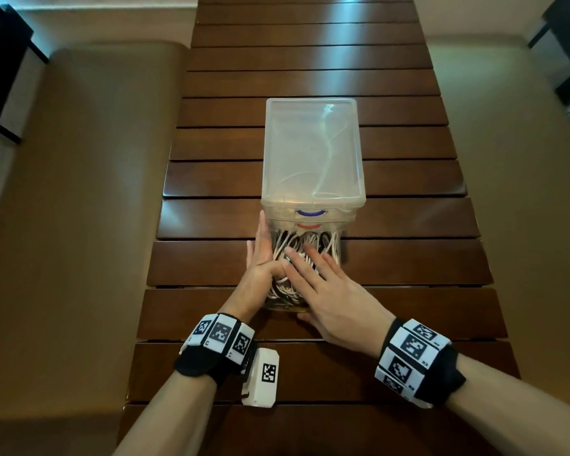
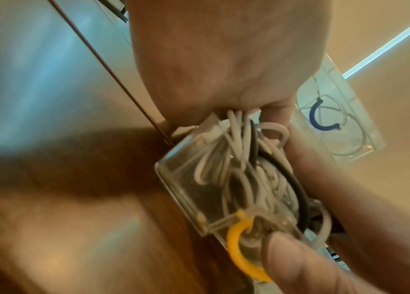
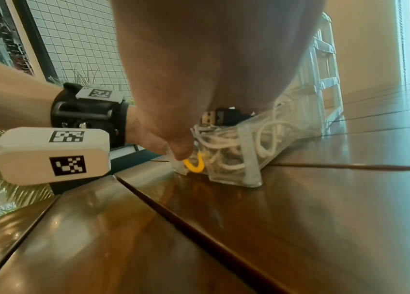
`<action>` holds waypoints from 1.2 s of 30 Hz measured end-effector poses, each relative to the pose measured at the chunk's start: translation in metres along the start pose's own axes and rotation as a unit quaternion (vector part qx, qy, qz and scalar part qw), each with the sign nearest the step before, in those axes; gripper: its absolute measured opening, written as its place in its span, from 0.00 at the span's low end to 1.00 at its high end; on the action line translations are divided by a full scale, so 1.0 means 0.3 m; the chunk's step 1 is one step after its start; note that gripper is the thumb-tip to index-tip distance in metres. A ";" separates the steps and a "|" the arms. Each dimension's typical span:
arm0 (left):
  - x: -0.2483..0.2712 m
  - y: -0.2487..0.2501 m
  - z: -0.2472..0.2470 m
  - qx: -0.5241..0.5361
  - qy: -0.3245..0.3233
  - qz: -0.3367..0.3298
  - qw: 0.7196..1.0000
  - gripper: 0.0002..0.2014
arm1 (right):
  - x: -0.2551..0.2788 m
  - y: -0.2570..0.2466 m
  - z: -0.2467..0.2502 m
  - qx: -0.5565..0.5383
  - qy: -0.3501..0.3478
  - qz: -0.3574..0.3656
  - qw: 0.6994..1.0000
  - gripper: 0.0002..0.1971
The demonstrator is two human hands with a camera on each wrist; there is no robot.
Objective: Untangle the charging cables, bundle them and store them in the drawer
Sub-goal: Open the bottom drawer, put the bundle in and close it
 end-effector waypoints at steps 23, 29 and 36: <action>-0.335 0.566 0.005 -0.481 -0.041 -0.223 0.847 0.41 | 0.013 0.025 0.018 -0.014 0.015 0.046 0.999 0.36; -0.331 0.530 0.014 -0.465 -0.038 -0.245 0.850 0.40 | 0.030 0.040 0.016 -0.024 0.022 0.058 0.998 0.35; -0.336 0.516 0.010 -0.464 -0.032 -0.239 0.853 0.41 | -0.004 0.062 0.023 -0.032 0.042 0.045 0.998 0.33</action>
Point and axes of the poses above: each hand's wrist, its own x-axis away from the middle knuckle, its own z-axis out of the back of the hand, y = z × x, the point moved 7 cm from there along -x, towards the middle knuckle, and after that the axes turned 15 degrees about y, right-handed, at the moved point
